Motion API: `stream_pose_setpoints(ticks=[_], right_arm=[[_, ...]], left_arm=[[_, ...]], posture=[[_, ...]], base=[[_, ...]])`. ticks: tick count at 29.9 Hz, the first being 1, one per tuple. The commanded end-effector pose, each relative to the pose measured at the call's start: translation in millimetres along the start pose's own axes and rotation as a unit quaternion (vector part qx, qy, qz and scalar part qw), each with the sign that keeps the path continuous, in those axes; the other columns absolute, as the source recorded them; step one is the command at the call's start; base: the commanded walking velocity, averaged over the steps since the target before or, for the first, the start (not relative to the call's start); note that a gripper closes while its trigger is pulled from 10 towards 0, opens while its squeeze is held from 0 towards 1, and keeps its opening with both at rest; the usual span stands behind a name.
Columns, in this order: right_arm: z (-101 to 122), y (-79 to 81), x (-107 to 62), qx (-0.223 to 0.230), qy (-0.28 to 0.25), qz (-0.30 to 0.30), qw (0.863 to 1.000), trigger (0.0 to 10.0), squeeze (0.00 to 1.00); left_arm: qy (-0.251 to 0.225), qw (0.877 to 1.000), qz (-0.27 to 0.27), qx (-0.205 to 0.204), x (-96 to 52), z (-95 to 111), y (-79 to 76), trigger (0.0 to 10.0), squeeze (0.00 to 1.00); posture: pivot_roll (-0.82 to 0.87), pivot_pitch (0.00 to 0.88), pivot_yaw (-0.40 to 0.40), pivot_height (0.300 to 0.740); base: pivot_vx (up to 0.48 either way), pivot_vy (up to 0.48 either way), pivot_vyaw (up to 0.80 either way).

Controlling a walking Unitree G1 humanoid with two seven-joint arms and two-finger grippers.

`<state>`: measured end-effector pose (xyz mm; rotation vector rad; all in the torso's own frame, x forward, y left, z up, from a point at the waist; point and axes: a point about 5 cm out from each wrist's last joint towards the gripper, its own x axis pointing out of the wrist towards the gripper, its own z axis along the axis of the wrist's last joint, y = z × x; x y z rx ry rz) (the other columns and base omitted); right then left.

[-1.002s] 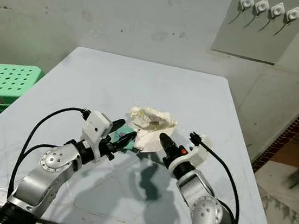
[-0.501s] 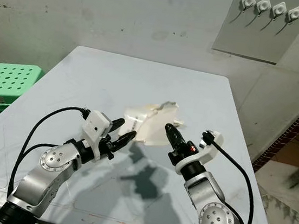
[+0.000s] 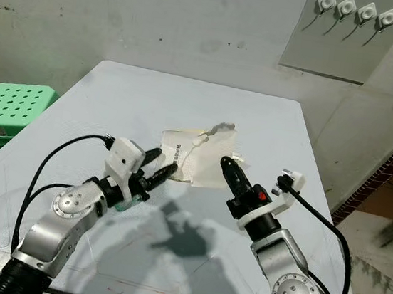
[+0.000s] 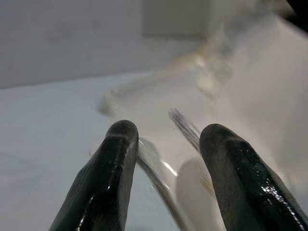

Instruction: Picking trash to rubbish bin

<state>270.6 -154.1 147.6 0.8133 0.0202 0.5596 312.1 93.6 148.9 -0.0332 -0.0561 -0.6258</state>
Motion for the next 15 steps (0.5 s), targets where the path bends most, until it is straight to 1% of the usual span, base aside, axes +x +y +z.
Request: stream_pose_setpoints(ticks=[1, 2, 4, 5, 9, 12, 14, 15], right_arm=[[6.3, 0.6, 3.3, -0.024, -0.007, -0.001, 1.0, 10.0, 0.0], [9.1, -1.6, 4.9, -0.036, -0.012, -0.011, 0.999, 10.0, 0.0], [10.4, -3.0, 5.4, -0.04, -0.014, -0.016, 0.999, 10.0, 0.0], [10.4, -3.0, 5.4, -0.04, -0.014, -0.016, 0.999, 10.0, 0.0], [16.7, -1.6, 9.4, -0.06, -0.024, -0.003, 0.998, 10.0, 0.0], [18.3, -1.6, 11.0, -0.073, -0.028, -0.005, 0.997, 10.0, 0.0], [23.5, -4.6, 12.7, -0.1, -0.044, -0.03, 0.994, 10.0, 0.0], [23.5, -4.6, 12.7, -0.1, -0.044, -0.03, 0.994, 10.0, 0.0]], left_arm=[[-0.01, 1.0, 0.02, -0.012, 1.6, 6.7, 9.0, 10.0, 0.0], [-0.012, 0.999, 0.028, -0.007, 1.8, 9.5, 15.0, 10.0, 0.0], [-0.013, 0.999, 0.03, 0.001, 1.3, 10.6, 18.2, 10.0, 0.0], [-0.013, 0.999, 0.03, 0.001, 1.3, 10.6, 18.2, 10.0, 0.0], [-0.022, 0.999, 0.05, -0.001, 2.7, 19.0, 34.7, 10.0, 0.0], [-0.031, 0.998, 0.058, -0.025, 3.6, 22.4, 38.3, 10.0, 0.0], [-0.033, 0.997, 0.062, -0.025, 3.9, 23.6, 39.4, 10.0, 0.0], [-0.033, 0.997, 0.062, -0.025, 3.9, 23.6, 39.4, 10.0, 0.0]], posture=[[-0.08, 0.0, -0.031, 0.74], [-0.08, 0.0, -0.032, 0.74], [-0.08, 0.0, -0.032, 0.74], [-0.08, 0.0, -0.032, 0.74], [-0.07, 0.0, -0.035, 0.74], [-0.07, 0.0, -0.034, 0.74], [-0.07, 0.0, -0.034, 0.74], [-0.07, 0.0, -0.034, 0.74]], base=[[0.0, 0.0, 0.0], [0.0, 0.0, 0.0], [0.0, 0.0, 0.0], [0.0, 0.0, 0.0], [0.0, 0.0, 0.0], [0.0, 0.0, 0.0], [0.0, 0.0, 0.0], [0.0, 0.0, 0.0]])
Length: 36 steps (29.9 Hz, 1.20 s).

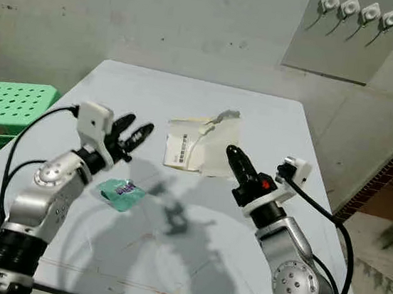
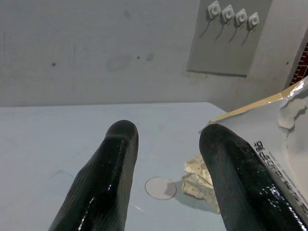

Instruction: Picking trash to rubbish bin

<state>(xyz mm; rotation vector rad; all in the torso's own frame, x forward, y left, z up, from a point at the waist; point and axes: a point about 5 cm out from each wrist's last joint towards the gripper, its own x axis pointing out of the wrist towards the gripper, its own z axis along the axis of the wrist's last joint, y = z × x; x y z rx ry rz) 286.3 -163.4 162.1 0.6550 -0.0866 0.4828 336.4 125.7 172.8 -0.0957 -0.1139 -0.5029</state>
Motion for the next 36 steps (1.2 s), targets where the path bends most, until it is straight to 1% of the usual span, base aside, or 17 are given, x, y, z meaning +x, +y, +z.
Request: stream_pose_setpoints(ticks=[1, 2, 3, 4, 5, 8, 9, 10, 11, 12, 13, 15, 19, 22, 24, 29, 36], right_arm=[[6.1, -6.3, 2.1, -0.045, -0.011, -0.032, 0.998, 10.0, 0.0], [6.1, -6.3, 2.1, -0.045, -0.011, -0.032, 0.998, 10.0, 0.0], [7.3, -8.6, 2.6, -0.075, -0.011, -0.049, 0.996, 10.0, 0.0], [8.2, -12.1, 3.4, -0.13, -0.007, -0.079, 0.988, 10.0, 0.0], [7.0, -14.3, 3.8, -0.16, -0.002, -0.098, 0.982, 10.0, 0.0], [8.5, -19.0, 2.0, -0.213, -0.008, -0.134, 0.968, 10.0, 0.0], [8.5, -19.0, 2.0, -0.213, -0.008, -0.134, 0.968, 10.0, 0.0], [8.7, -22.0, -0.5, -0.255, -0.01, -0.158, 0.954, 10.0, 0.0], [9.1, -22.5, -3.0, -0.282, -0.018, -0.174, 0.943, 10.0, 0.0], [9.1, -22.5, -3.0, -0.282, -0.018, -0.174, 0.943, 10.0, 0.0], [8.6, -21.9, -3.8, -0.293, -0.021, -0.178, 0.939, 10.0, 0.0], [7.9, -21.0, -5.2, -0.316, -0.023, -0.18, 0.931, 10.0, 0.0], [4.6, -20.9, -7.1, -0.325, -0.031, -0.19, 0.926, 10.0, 0.0], [3.2, -19.7, -8.1, -0.337, -0.041, -0.199, 0.919, 10.0, 0.0], [1.8, -18.7, -9.0, -0.342, -0.044, -0.202, 0.917, 10.0, 0.0], [-3.5, -18.6, -11.4, -0.347, -0.035, -0.2, 0.916, 10.0, 0.0], [-2.4, -20.3, -14.2, -0.35, -0.041, -0.21, 0.912, 10.0, 0.0]], left_arm=[[0.004, 1.0, 0.014, -0.004, 1.2, -1.3, 1.2, 10.0, 0.0], [0.004, 1.0, 0.014, -0.004, 1.2, -1.3, 1.2, 10.0, 0.0], [0.004, 1.0, 0.029, 0.003, 1.4, -1.5, 3.5, 10.0, 0.0], [0.003, 0.998, 0.068, 0.018, 2.0, -2.2, 9.6, 10.0, 0.0], [0.007, 0.995, 0.101, 0.021, 2.5, -4.3, 15.6, 10.0, 0.0], [0.001, 0.991, 0.132, 0.027, 1.7, -3.5, 20.5, 10.0, 0.0], [0.001, 0.991, 0.132, 0.027, 1.7, -3.5, 20.5, 10.0, 0.0], [-0.006, 0.988, 0.151, 0.04, 1.1, -1.3, 23.0, 10.0, 0.0], [-0.009, 0.984, 0.169, 0.047, 0.2, 0.3, 25.6, 10.0, 0.0], [-0.009, 0.984, 0.169, 0.047, 0.2, 0.3, 25.6, 10.0, 0.0], [-0.013, 0.983, 0.178, 0.046, -0.1, 1.7, 26.7, 10.0, 0.0], [-0.016, 0.983, 0.176, 0.046, -0.9, 2.5, 25.7, 10.0, 0.0], [-0.019, 0.985, 0.164, 0.043, -2.2, -0.7, 21.1, 10.0, 0.0], [-0.022, 0.986, 0.165, 0.027, -3.6, -2.9, 20.2, 10.0, 0.0], [-0.016, 0.986, 0.164, 0.03, -4.0, -4.9, 19.2, 10.0, 0.0], [-0.015, 0.988, 0.154, 0.028, -2.9, -5.6, 17.8, 10.0, 0.0], [-0.019, 0.989, 0.145, 0.026, 0.1, -3.7, 15.3, 10.0, 0.0]], posture=[[-0.07, 0.0, -0.033, 0.74], [-0.07, 0.0, -0.033, 0.74], [-0.07, 0.0, -0.033, 0.74], [-0.07, 0.0, -0.031, 0.74], [-0.07, 0.0, -0.031, 0.74], [-0.07, 0.0, -0.031, 0.74], [-0.07, 0.0, -0.031, 0.74], [-0.07, 0.0, -0.031, 0.74], [-0.07, 0.0, -0.028, 0.74], [-0.07, 0.0, -0.028, 0.74], [-0.07, 0.0, -0.026, 0.74], [-0.07, 0.0, -0.025, 0.74], [-0.07, 0.0, -0.024, 0.74], [-0.08, 0.0, -0.02, 0.74], [-0.08, 0.0, -0.02, 0.74], [-0.09, 0.0, -0.017, 0.74], [-0.09, 0.0, -0.014, 0.74]], base=[[0.0, 0.0, 0.0], [0.0, 0.0, 0.0], [0.0, 0.0, 0.0], [0.0, 0.0, 0.0], [0.0, 0.0, 0.0], [0.0, 0.0, 0.0], [0.0, 0.0, 0.0], [0.0, 0.0, 0.0], [0.0, 0.0, 0.0], [0.0, 0.0, 0.0], [0.0, 0.0, 0.0], [0.0, 0.0, 0.0], [0.0, 0.0, 0.0], [0.0, 0.0, 0.0], [0.0, 0.0, 0.0], [0.0, 0.0, 0.0], [0.0, 0.0, 0.0]])
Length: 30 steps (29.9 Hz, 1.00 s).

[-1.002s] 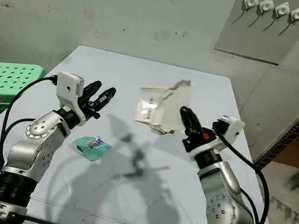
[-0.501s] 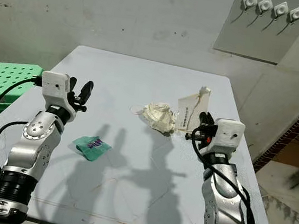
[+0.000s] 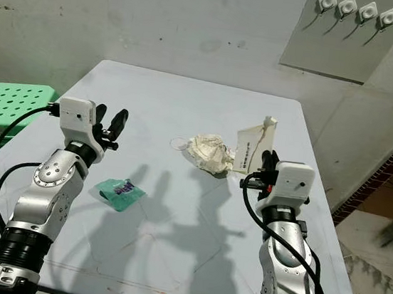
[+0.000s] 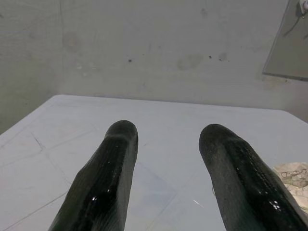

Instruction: Picking trash to rubbish bin

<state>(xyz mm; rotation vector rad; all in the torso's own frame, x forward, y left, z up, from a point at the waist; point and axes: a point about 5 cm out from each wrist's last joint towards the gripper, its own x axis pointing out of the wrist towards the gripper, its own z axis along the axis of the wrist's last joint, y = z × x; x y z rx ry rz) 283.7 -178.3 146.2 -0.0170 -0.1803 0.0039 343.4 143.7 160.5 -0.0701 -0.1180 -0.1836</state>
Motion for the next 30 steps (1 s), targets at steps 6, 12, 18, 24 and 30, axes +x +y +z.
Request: stream_pose_setpoints(ticks=[6, 12, 18, 24, 30], right_arm=[[0.2, -5.0, -1.9, -0.005, -0.004, -0.015, 1.0, 10.0, 0.0], [0.5, -6.2, -1.8, -0.009, -0.005, -0.017, 1.0, 10.0, 0.0], [0.9, -6.5, -1.2, -0.011, -0.005, -0.019, 1.0, 10.0, 0.0], [0.7, -6.5, -1.8, -0.013, -0.005, -0.018, 1.0, 10.0, 0.0], [-0.8, -5.5, -2.2, -0.014, -0.002, -0.017, 1.0, 10.0, 0.0]], left_arm=[[-0.014, 1.0, -0.017, 0.001, 3.4, 6.9, -7.3, 10.0, 0.0], [-0.012, 1.0, -0.023, -0.007, 4.3, 6.4, -8.8, 10.0, 0.0], [-0.009, 1.0, -0.024, -0.01, 4.9, 6.0, -8.7, 10.0, 0.0], [-0.003, 1.0, -0.024, -0.011, 5.3, 4.4, -8.4, 10.0, 0.0], [-0.001, 1.0, -0.025, -0.016, 6.1, 4.0, -9.2, 10.0, 0.0]], posture=[[-0.09, 0.0, -0.013, 0.74], [-0.1, 0.0, -0.014, 0.74], [-0.1, 0.0, -0.015, 0.74], [-0.1, 0.0, -0.015, 0.74], [-0.1, 0.0, -0.016, 0.74]], base=[[0.0, 0.0, 0.0], [0.0, 0.0, 0.0], [0.0, 0.0, 0.0], [0.0, 0.175, 0.0], [0.0, 0.327, 0.0]])
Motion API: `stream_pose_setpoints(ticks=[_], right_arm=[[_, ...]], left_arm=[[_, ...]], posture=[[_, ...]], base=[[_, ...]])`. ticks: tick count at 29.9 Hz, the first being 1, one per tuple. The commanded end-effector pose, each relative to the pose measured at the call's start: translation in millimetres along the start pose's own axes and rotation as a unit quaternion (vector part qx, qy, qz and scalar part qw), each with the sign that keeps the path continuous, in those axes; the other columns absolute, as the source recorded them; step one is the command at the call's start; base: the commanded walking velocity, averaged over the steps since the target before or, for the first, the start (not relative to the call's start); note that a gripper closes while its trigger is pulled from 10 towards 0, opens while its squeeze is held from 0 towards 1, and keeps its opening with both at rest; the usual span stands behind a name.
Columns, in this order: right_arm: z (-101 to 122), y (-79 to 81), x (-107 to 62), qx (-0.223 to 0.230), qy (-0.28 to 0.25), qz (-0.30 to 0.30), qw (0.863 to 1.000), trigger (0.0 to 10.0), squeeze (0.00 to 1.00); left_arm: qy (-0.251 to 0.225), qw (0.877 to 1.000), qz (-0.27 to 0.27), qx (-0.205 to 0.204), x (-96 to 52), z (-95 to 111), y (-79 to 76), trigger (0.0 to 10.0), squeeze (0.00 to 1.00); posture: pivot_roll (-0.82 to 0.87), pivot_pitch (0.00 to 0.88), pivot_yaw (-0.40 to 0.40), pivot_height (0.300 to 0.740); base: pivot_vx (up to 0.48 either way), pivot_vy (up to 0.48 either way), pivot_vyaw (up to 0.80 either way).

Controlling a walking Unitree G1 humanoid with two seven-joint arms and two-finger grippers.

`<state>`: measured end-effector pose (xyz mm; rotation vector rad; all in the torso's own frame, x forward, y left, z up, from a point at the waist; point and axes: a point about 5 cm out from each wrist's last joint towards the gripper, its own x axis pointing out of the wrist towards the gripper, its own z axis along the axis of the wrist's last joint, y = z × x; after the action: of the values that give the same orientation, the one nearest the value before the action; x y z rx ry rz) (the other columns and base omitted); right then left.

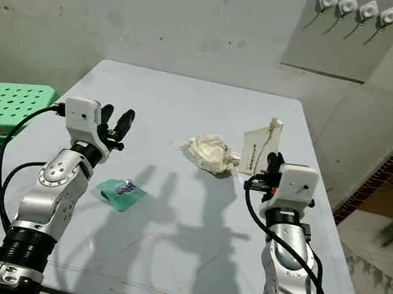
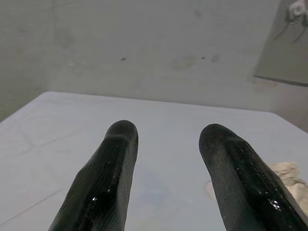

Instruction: Picking trash to rubbish bin

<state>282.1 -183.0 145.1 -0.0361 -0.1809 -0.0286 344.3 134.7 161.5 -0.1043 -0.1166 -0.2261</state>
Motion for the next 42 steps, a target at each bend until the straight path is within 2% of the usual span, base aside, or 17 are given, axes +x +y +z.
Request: stream_pose_setpoints(ticks=[1, 31, 42], right_arm=[[-0.2, -0.7, -0.3, -0.003, -0.001, -0.001, 1.0, 10.0, 0.0], [-3.8, 4.4, -4.9, -0.015, 0.006, 0.013, 1.0, 10.0, 0.0], [-5.5, 3.8, -5.5, -0.021, 0.011, 0.018, 1.0, 10.0, 0.0]], left_arm=[[-0.001, 1.0, -0.006, 0.002, 3.6, 3.9, -0.6, 10.0, 0.0], [0.006, 1.0, -0.023, 0.004, 5.8, 3.3, -4.5, 10.0, 0.0], [0.007, 1.0, -0.02, 0.008, 6.0, 2.7, -4.9, 10.0, 0.0]], posture=[[-0.1, 0.0, -0.016, 0.74], [-0.1, 0.0, -0.001, 0.74], [-0.1, 0.0, -0.004, 0.74]], base=[[0.0, 0.36, 0.0], [0.0, 0.364, 0.0], [0.0, 0.288, 0.75]])
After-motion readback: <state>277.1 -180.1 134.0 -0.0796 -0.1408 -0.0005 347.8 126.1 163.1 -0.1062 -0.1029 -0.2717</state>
